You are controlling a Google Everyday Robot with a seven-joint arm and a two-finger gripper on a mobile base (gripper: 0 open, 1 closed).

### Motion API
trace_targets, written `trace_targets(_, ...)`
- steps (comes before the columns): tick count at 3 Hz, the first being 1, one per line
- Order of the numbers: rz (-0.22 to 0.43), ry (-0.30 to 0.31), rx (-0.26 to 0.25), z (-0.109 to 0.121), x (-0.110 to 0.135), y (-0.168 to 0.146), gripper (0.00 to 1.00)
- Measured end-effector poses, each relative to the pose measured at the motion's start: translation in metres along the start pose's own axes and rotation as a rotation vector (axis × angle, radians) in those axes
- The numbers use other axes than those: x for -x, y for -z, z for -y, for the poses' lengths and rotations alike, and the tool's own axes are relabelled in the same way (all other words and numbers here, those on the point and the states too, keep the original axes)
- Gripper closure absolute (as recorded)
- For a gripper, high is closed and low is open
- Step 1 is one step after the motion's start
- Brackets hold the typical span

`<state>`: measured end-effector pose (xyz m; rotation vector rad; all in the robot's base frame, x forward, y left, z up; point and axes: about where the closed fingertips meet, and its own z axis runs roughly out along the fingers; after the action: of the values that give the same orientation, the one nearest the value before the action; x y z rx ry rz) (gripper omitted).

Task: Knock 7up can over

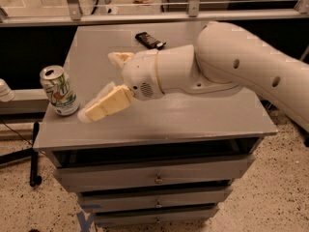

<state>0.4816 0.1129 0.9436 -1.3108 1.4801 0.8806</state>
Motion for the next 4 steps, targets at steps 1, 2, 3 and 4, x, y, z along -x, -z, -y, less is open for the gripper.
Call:
trace_targets(1, 0.06, 0.015, -0.022, 0.015, -0.01, -0.033, 0.0)
trace_targets(2, 0.118, 0.012, -0.034, 0.028, -0.021, -0.065, 0.0)
trace_targets(3, 0.171, 0.002, -0.036, 0.036, -0.028, -0.094, 0.0)
trace_targets(4, 0.226, -0.01, -0.032, 0.039, -0.03, -0.122, 0.0)
